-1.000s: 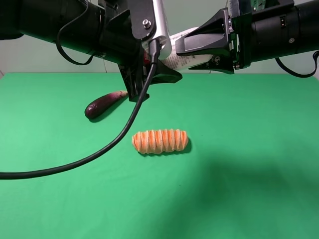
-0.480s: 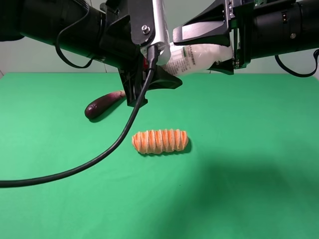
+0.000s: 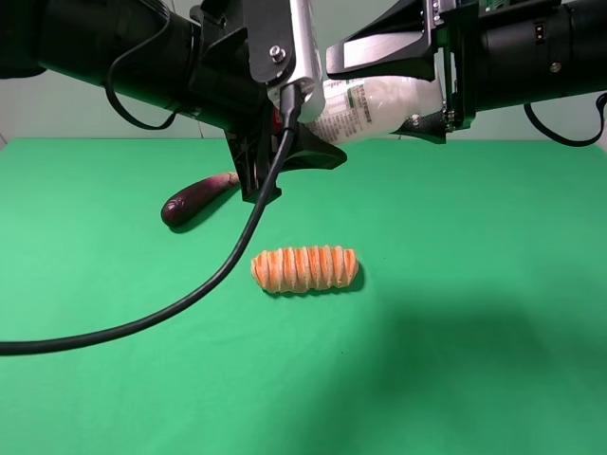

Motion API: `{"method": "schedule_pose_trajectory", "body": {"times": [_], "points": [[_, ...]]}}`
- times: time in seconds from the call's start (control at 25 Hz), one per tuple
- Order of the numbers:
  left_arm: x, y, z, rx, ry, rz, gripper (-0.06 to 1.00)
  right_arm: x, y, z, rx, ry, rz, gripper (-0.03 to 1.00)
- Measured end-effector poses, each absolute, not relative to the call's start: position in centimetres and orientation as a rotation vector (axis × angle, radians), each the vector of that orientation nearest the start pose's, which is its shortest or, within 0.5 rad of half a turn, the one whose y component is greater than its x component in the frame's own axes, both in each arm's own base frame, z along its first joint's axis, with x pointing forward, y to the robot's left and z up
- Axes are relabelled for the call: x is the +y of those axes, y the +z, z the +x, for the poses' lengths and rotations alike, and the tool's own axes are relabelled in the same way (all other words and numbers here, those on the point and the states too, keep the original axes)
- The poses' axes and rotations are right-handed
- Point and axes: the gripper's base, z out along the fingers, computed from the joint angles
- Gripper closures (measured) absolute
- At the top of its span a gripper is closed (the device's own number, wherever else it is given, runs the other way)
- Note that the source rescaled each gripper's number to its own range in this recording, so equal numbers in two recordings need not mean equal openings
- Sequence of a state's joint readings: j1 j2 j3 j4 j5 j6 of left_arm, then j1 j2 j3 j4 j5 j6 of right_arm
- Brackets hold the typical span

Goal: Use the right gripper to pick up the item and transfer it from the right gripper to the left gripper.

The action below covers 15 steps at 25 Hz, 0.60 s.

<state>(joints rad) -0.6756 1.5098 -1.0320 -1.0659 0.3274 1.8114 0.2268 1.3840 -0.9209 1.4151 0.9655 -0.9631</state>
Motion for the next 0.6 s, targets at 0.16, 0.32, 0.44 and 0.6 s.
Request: {"method": "schedule_pose_trajectory", "body": {"times": [0.16,0.32,0.44,0.6], "points": [[-23.0,28.6,24.5,1.465,-0.253,1.521,0.92,13.2,30.6,24.9,2.129,1.325,-0.435,-0.03],[-23.1,28.6,24.5,1.464,-0.261,1.527,0.92,11.9,31.6,25.7,2.094,1.280,-0.394,-0.03],[-23.1,28.6,24.5,1.464,-0.261,1.527,0.92,10.1,33.3,26.1,2.041,1.218,-0.354,-0.03],[-23.1,28.6,24.5,1.464,-0.260,1.528,0.92,7.9,34.7,26.0,2.012,1.119,-0.304,-0.03]]}}
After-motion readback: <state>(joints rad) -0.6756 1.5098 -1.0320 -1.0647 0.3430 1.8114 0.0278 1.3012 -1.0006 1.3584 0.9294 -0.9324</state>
